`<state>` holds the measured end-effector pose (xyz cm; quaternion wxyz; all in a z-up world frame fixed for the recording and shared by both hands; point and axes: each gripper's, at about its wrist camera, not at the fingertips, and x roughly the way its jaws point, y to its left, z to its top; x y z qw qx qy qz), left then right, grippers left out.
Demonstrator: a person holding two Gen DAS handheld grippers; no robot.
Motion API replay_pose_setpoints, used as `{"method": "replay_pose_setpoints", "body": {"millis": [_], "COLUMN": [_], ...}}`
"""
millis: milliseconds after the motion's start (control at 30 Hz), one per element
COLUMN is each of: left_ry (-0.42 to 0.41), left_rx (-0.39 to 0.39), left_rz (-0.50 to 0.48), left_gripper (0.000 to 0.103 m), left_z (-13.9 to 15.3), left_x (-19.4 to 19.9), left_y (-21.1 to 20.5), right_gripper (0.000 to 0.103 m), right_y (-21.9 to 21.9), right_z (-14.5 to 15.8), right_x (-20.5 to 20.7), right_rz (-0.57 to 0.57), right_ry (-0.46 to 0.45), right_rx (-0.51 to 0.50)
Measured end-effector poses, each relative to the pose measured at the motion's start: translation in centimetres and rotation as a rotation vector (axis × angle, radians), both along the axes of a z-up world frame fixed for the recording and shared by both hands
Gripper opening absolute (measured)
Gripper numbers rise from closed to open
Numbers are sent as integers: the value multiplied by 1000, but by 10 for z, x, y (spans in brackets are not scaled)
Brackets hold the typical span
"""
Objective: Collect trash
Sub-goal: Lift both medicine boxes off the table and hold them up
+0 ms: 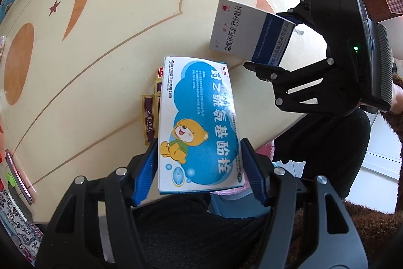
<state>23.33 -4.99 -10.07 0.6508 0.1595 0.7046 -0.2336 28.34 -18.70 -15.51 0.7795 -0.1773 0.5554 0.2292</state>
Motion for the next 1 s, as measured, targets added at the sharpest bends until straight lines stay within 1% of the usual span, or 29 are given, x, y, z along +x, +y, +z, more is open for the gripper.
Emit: {"method": "replay_pose_setpoints", "body": {"millis": [67,133,200,233,333,467,533,567,600,633,700,733,800,1000], "left_ry": [-1,-1,0,3,6,10,11,12,13,13,13,13,14,8], "left_rx": [1,-1,-4,-5,-5,-3,-3,-4,-4,-3,-6,-7,-10,-9], "left_rz": [4,13,19,25,28,25,27,28,31,32,33,35,33,27], "left_gripper": [63,63,63,63,63,63,63,63,63,63,63,63,63,63], "left_z": [0,-1,-1,-2,-2,-3,-3,-3,-4,-4,-4,-4,-3,1], "left_x": [1,2,3,3,2,1,2,2,3,3,3,3,3,1], "left_y": [1,3,5,5,6,7,7,7,8,8,8,8,8,8], "right_gripper": [70,73,74,74,75,75,74,74,66,62,62,62,62,62], "right_y": [0,0,0,0,1,5,9,12,13,15,19,19,20,14], "right_z": [6,11,14,15,13,6,6,5,5,6,5,7,8,32], "right_x": [5,9,15,18,27,33,31,31,31,30,28,27,25,18], "right_rz": [2,7,17,14,-8,-12,-14,-6,-2,-6,10,10,16,4], "right_ry": [-14,-16,33,42,56,63,45,53,50,37,41,26,33,-9], "right_rx": [-8,6,69,85,98,80,77,71,64,57,34,31,34,47]}}
